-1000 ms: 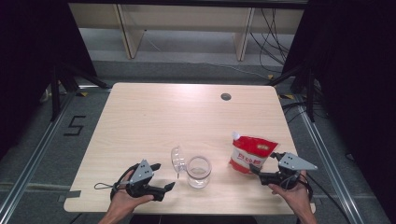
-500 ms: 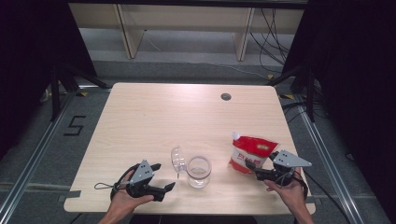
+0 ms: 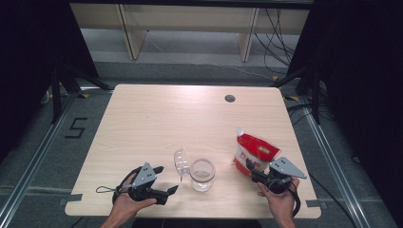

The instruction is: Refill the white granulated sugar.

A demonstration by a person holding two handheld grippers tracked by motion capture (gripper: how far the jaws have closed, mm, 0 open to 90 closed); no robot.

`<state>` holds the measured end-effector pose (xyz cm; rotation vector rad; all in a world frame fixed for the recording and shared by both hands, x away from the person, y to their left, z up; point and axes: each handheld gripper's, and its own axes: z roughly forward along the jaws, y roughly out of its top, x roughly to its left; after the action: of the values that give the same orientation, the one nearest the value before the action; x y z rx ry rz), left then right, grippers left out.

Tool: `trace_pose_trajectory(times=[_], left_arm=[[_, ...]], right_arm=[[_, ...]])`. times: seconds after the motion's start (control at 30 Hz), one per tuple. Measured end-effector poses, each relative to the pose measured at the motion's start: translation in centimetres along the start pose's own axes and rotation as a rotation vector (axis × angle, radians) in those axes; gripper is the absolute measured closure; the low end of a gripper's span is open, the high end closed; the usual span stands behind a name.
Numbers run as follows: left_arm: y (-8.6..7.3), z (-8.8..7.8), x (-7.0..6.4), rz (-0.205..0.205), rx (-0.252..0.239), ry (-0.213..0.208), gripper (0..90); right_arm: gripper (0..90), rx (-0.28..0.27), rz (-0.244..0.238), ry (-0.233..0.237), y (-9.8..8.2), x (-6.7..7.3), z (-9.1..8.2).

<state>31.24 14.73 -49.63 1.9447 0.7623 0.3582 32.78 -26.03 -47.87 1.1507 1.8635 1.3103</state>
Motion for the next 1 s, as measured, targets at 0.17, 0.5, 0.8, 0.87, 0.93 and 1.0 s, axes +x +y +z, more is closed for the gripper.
trace_pose_trajectory(times=[0.17, 0.5, 0.8, 0.87, 0.93, 1.0], left_arm=[[0.0, 0.0, 0.0, 0.003, 0.0, -0.002, 15.1], [0.1, 0.0, 0.1, 0.026, 0.0, -0.009, 15.1], [0.1, 0.0, 0.1, 0.026, -0.003, -0.011, 15.1], [0.1, 0.0, 0.2, 0.031, 0.004, -0.004, 15.1], [0.1, 0.0, 0.1, 0.023, -0.002, -0.006, 15.1], [0.1, 0.0, 0.1, 0.021, 0.003, -0.002, 15.1]], right_arm=[[37.4, -0.001, -0.021, -0.009, -0.1, -0.1, 0.0], [26.3, -0.051, -0.062, 0.188, -1.1, -2.2, 1.6], [24.9, -0.1, -0.06, 0.229, -1.2, -2.2, 1.9], [23.4, -0.08, -0.054, 0.224, -1.2, -2.3, 1.7], [21.8, -0.096, -0.066, 0.228, -1.2, -2.3, 1.9], [20.8, -0.109, -0.059, 0.239, -1.3, -2.2, 2.0]])
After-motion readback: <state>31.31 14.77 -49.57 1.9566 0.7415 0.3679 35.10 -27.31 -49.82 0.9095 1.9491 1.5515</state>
